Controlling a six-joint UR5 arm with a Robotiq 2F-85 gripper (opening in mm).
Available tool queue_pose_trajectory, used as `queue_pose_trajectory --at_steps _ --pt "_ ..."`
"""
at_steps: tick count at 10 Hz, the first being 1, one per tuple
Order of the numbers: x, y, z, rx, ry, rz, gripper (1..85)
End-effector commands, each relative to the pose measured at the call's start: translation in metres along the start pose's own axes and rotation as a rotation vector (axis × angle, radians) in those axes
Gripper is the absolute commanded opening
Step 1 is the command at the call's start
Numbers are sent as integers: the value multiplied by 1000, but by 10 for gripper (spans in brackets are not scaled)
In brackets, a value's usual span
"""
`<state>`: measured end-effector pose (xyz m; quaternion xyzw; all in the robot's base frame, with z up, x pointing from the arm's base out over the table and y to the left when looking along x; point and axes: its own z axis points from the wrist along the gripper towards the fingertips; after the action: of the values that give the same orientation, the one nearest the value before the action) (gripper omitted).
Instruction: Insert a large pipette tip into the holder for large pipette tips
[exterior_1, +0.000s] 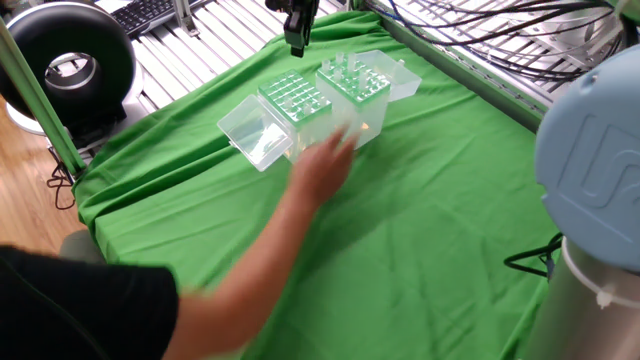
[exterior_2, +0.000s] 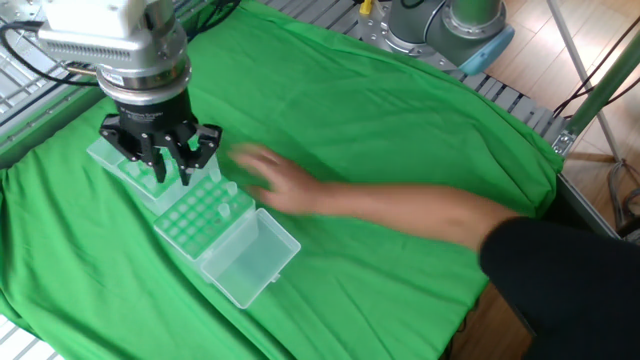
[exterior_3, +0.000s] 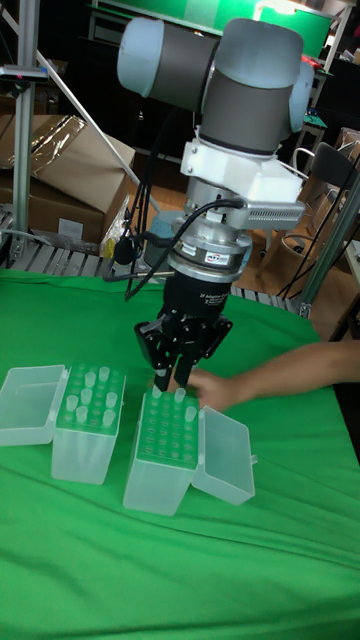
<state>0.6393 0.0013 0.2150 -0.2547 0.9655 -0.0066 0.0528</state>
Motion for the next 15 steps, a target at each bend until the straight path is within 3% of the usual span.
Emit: queue_pose_trajectory --at_steps 1,2,3,4,6,8,12,15 --pt "15 5 -4 13 86 247 323" --pt "15 5 -4 15 88 336 303" --pt "9 14 -4 -21 69 382 293" --pt "13 7 -1 -43 53 324 287" --pt "53 -33 11 -26 25 176 317" --pt "84 -47 20 -29 14 120 320" --pt "113 -37 24 -65 32 132 323" --pt "119 -31 30 -47 29 156 320"
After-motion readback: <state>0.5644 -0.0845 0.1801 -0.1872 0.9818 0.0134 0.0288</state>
